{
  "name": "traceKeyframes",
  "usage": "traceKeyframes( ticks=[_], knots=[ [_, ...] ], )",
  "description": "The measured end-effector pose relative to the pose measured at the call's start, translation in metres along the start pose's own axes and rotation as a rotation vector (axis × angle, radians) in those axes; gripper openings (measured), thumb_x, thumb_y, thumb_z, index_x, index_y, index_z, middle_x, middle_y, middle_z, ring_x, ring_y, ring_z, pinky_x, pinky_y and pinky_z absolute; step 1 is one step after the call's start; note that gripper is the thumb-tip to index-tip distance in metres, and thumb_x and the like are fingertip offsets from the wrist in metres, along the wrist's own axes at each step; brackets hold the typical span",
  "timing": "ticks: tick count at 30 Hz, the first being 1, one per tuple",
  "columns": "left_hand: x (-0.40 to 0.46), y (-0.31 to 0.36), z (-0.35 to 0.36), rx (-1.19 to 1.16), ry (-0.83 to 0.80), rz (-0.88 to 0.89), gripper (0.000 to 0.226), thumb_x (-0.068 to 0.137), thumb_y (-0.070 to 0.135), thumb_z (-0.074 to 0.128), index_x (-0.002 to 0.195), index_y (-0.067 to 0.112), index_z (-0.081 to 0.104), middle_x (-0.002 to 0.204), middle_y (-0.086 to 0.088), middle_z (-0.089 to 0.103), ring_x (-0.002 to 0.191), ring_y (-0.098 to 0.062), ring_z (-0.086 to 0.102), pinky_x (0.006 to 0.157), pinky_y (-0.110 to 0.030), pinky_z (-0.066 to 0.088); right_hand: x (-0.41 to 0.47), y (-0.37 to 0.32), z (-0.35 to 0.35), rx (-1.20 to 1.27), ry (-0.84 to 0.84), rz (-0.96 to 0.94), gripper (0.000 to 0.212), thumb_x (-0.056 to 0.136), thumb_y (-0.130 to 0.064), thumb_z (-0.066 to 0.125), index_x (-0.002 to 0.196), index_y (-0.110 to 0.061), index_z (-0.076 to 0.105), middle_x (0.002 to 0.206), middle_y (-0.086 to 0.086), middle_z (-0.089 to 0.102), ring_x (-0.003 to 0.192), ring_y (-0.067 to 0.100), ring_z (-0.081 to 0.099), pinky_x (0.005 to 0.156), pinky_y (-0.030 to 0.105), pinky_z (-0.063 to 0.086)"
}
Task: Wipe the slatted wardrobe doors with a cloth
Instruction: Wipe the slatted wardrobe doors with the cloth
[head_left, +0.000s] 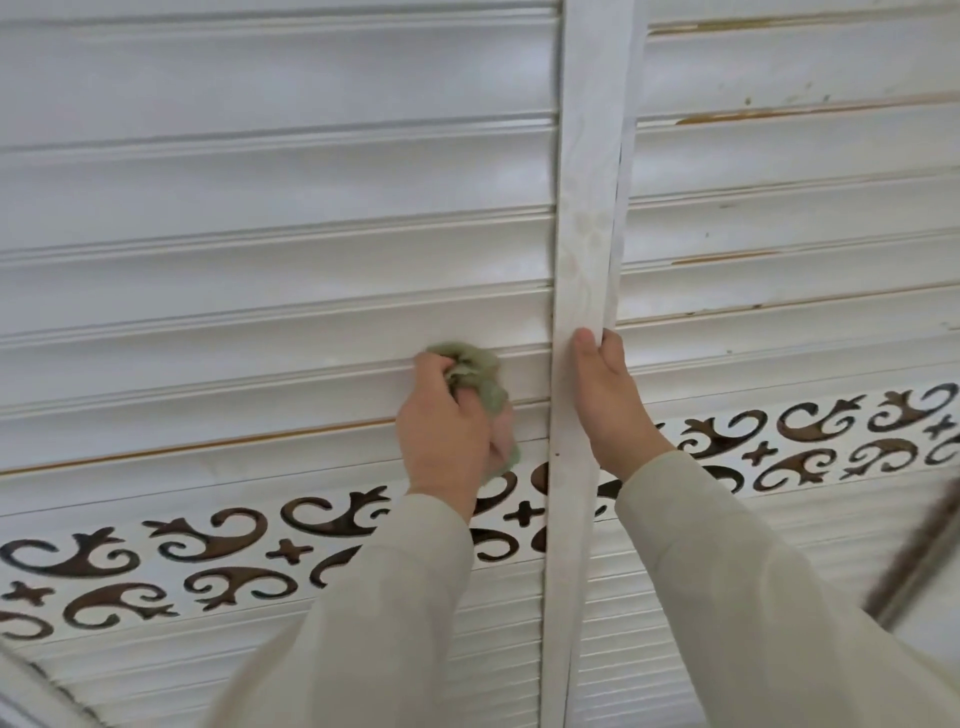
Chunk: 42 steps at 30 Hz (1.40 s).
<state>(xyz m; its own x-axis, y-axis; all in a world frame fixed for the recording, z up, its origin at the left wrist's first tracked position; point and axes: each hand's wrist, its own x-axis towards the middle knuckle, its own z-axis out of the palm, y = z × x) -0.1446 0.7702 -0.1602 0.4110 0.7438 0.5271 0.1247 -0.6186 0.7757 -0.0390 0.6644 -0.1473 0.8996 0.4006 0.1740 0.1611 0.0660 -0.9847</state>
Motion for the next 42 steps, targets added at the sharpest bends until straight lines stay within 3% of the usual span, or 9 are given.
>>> traceKeyframes(
  ticks=[4,8,11,14,20,24,31,37,42],
  knots=[
    [-0.013,0.009,0.027,0.113,-0.305,0.214,0.021,0.09,0.018,0.05,0.1,0.032,0.062,0.076,0.014,0.065,0.069,-0.014,0.061,0.064,-0.027,0.048,0.002,0.003,-0.004,-0.003,-0.01,-0.017,0.042,0.104,-0.05,0.032,0.139,-0.027,0.036,0.113,-0.015,0.052,0.113,0.015,0.052,0.098,0.035,0.042],
    [-0.007,-0.016,0.014,0.241,-0.326,0.278,0.034,0.088,0.026,0.047,0.112,0.035,0.069,0.091,0.005,0.073,0.079,-0.023,0.065,0.072,-0.034,0.053,0.001,0.004,-0.004,-0.028,-0.015,-0.041,0.036,0.103,-0.052,0.031,0.131,-0.03,0.038,0.11,-0.016,0.053,0.103,0.003,0.051,0.085,0.028,0.042],
    [-0.008,-0.044,-0.014,0.238,-0.249,0.144,0.04,0.085,0.025,0.046,0.114,0.032,0.072,0.092,0.003,0.074,0.082,-0.025,0.065,0.075,-0.035,0.053,-0.001,0.004,-0.004,-0.036,-0.025,-0.051,0.037,0.103,-0.053,0.03,0.132,-0.03,0.036,0.111,-0.019,0.051,0.1,-0.003,0.047,0.076,0.021,0.038],
    [-0.014,-0.051,-0.026,0.233,-0.179,0.027,0.046,0.08,0.03,0.039,0.11,0.033,0.073,0.086,0.006,0.072,0.079,-0.025,0.063,0.074,-0.035,0.053,0.0,0.005,-0.003,-0.017,-0.021,-0.048,0.043,0.103,-0.054,0.029,0.137,-0.029,0.034,0.115,-0.015,0.051,0.102,-0.001,0.047,0.08,0.025,0.038],
    [-0.025,-0.004,0.03,0.424,-0.391,0.174,0.038,0.095,0.029,0.042,0.125,0.04,0.062,0.101,0.003,0.071,0.091,-0.027,0.062,0.075,-0.032,0.049,0.002,0.005,-0.004,-0.032,-0.017,-0.06,0.03,0.104,-0.05,0.031,0.125,-0.03,0.038,0.107,-0.017,0.053,0.095,-0.003,0.05,0.073,0.019,0.039],
    [-0.023,-0.003,0.023,0.493,-0.426,0.173,0.043,0.098,0.028,0.042,0.135,0.049,0.053,0.108,0.006,0.07,0.097,-0.024,0.062,0.08,-0.032,0.05,0.0,0.004,-0.009,-0.07,0.007,-0.074,0.033,0.104,-0.05,0.031,0.125,-0.027,0.04,0.102,-0.013,0.054,0.09,0.0,0.051,0.07,0.02,0.039],
    [-0.024,-0.054,-0.032,0.435,-0.178,-0.044,0.043,0.095,0.025,0.045,0.132,0.041,0.06,0.094,0.004,0.072,0.085,-0.026,0.063,0.078,-0.034,0.052,-0.001,0.006,0.001,-0.03,0.0,-0.049,0.046,0.102,-0.056,0.03,0.137,-0.027,0.036,0.111,-0.015,0.052,0.102,0.002,0.049,0.08,0.028,0.04],
    [-0.032,-0.001,0.023,0.51,-0.428,0.149,0.039,0.095,0.027,0.045,0.131,0.041,0.054,0.101,0.004,0.07,0.093,-0.03,0.064,0.074,-0.033,0.048,0.001,0.006,-0.001,-0.042,0.012,-0.044,0.038,0.102,-0.054,0.03,0.129,-0.029,0.039,0.105,-0.014,0.053,0.095,0.002,0.05,0.079,0.028,0.04],
    [-0.027,-0.003,0.006,0.5,-0.437,0.07,0.046,0.096,0.023,0.044,0.136,0.043,0.053,0.114,0.001,0.069,0.101,-0.028,0.062,0.083,-0.033,0.049,-0.003,0.003,0.0,-0.05,0.035,-0.061,0.041,0.103,-0.053,0.031,0.131,-0.024,0.04,0.105,-0.015,0.053,0.096,0.001,0.05,0.075,0.023,0.039]
  ],
)
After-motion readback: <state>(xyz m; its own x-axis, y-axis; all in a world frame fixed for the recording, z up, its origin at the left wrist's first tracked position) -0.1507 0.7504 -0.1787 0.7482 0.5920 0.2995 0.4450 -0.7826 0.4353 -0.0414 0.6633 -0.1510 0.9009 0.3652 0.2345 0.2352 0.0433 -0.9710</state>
